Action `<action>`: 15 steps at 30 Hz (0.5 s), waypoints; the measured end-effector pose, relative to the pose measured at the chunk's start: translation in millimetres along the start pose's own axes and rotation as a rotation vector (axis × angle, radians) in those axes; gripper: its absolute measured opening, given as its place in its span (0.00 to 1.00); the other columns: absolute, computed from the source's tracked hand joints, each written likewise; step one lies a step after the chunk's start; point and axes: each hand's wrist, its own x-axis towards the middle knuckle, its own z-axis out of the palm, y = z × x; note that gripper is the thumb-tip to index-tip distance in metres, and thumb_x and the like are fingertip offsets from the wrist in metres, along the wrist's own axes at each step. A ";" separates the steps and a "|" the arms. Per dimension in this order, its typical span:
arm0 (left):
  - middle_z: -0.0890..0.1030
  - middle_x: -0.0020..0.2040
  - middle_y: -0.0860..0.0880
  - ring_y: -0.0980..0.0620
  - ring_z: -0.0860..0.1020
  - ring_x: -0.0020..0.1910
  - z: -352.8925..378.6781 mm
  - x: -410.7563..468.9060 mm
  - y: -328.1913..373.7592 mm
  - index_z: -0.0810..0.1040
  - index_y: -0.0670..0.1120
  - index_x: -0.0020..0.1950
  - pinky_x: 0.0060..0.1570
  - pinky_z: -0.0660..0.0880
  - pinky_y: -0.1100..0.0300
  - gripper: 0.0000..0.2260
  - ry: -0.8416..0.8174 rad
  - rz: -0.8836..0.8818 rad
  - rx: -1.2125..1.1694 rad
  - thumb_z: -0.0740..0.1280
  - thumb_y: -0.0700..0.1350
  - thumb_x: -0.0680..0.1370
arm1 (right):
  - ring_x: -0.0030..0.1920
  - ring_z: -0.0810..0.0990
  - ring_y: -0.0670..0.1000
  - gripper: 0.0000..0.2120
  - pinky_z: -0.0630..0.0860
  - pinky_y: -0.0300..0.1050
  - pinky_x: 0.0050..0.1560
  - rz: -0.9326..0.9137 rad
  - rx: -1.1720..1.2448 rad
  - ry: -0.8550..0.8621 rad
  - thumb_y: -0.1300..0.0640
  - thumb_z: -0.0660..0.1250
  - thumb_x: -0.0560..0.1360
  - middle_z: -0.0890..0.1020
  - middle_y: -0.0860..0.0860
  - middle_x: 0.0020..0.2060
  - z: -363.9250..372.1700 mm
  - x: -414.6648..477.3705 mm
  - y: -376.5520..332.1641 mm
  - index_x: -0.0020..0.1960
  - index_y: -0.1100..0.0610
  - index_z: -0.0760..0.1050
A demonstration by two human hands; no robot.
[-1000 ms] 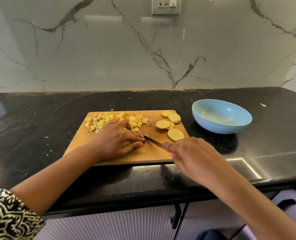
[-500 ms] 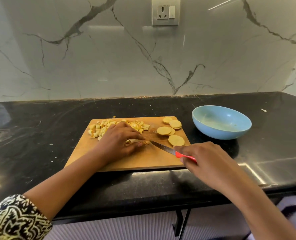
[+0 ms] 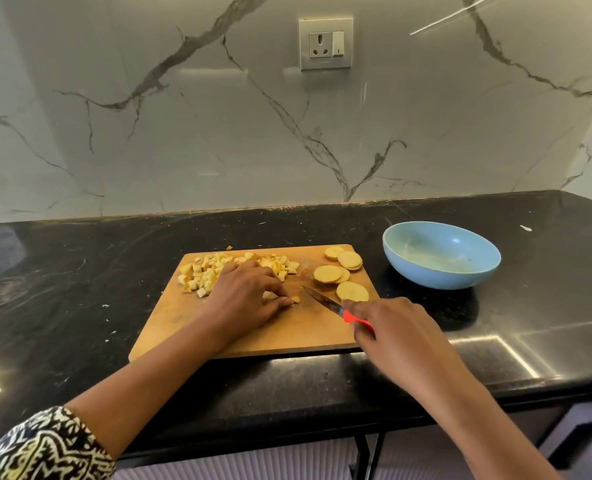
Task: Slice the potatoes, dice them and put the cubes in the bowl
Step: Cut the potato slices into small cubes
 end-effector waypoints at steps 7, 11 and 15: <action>0.78 0.56 0.59 0.58 0.71 0.55 2.0 -1.9 12.9 0.79 0.57 0.55 0.50 0.61 0.59 0.14 0.055 -0.095 0.060 0.61 0.61 0.76 | 0.44 0.78 0.45 0.18 0.74 0.40 0.42 0.030 0.056 0.029 0.50 0.58 0.80 0.80 0.44 0.49 1.7 -10.3 -10.4 0.70 0.41 0.69; 0.78 0.56 0.59 0.58 0.71 0.54 2.9 -3.6 18.3 0.79 0.58 0.55 0.52 0.60 0.58 0.15 0.063 -0.150 0.079 0.61 0.64 0.76 | 0.41 0.74 0.45 0.18 0.69 0.38 0.38 0.017 0.053 0.037 0.52 0.56 0.81 0.80 0.45 0.49 12.3 -0.1 -18.4 0.70 0.43 0.69; 0.77 0.59 0.60 0.58 0.70 0.57 1.4 -2.4 14.6 0.78 0.60 0.58 0.52 0.60 0.57 0.15 0.032 -0.163 0.027 0.60 0.63 0.76 | 0.40 0.73 0.44 0.18 0.66 0.36 0.35 0.058 0.060 0.074 0.52 0.56 0.81 0.80 0.45 0.48 18.0 2.2 -19.3 0.71 0.44 0.68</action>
